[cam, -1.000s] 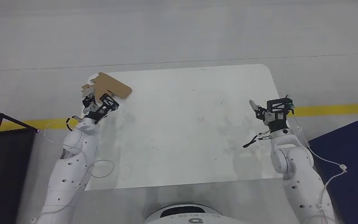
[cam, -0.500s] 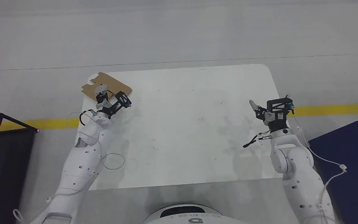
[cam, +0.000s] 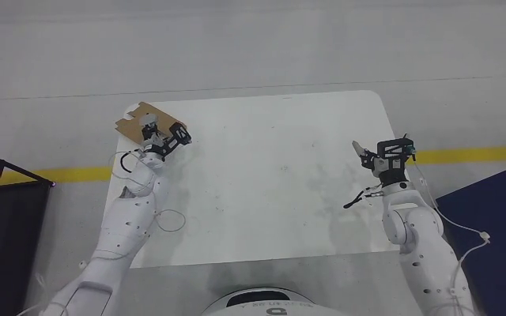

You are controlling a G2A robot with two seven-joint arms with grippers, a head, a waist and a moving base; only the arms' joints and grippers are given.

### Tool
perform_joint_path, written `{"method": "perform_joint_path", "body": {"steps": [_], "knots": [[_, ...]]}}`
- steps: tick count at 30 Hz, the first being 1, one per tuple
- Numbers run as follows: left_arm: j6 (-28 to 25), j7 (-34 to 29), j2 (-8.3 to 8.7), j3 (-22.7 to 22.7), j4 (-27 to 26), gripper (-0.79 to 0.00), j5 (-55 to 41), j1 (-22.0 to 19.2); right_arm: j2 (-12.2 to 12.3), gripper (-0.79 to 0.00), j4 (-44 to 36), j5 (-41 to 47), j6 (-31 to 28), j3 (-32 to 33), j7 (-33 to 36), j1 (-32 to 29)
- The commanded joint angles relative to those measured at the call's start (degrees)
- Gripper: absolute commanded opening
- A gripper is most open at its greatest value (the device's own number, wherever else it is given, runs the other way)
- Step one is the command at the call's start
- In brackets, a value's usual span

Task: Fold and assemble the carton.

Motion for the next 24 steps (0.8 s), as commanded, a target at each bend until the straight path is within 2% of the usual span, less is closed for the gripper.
{"method": "perform_joint_path", "body": {"steps": [1, 7, 10, 14, 24], "knots": [[0.4, -1.0, -0.38, 1.0, 1.6, -0.058, 0.8, -0.9, 0.0, 0.0, 0.0, 0.0, 0.0, 0.0, 0.0, 0.0], [0.2, -1.7, -1.43, 2.4, 5.7, -0.065, -0.1, -3.7, 0.0, 0.0, 0.0, 0.0, 0.0, 0.0, 0.0, 0.0], [0.2, -1.6, -1.85, 2.8, 7.4, -0.108, -0.7, -5.0, 0.0, 0.0, 0.0, 0.0, 0.0, 0.0, 0.0, 0.0], [0.3, -1.6, -2.42, 3.3, 9.3, -0.268, -1.2, -6.5, 0.0, 0.0, 0.0, 0.0, 0.0, 0.0, 0.0, 0.0], [0.4, -2.5, -3.98, 5.6, 13.6, -0.351, -1.4, -9.4, 0.0, 0.0, 0.0, 0.0, 0.0, 0.0, 0.0, 0.0]]}}
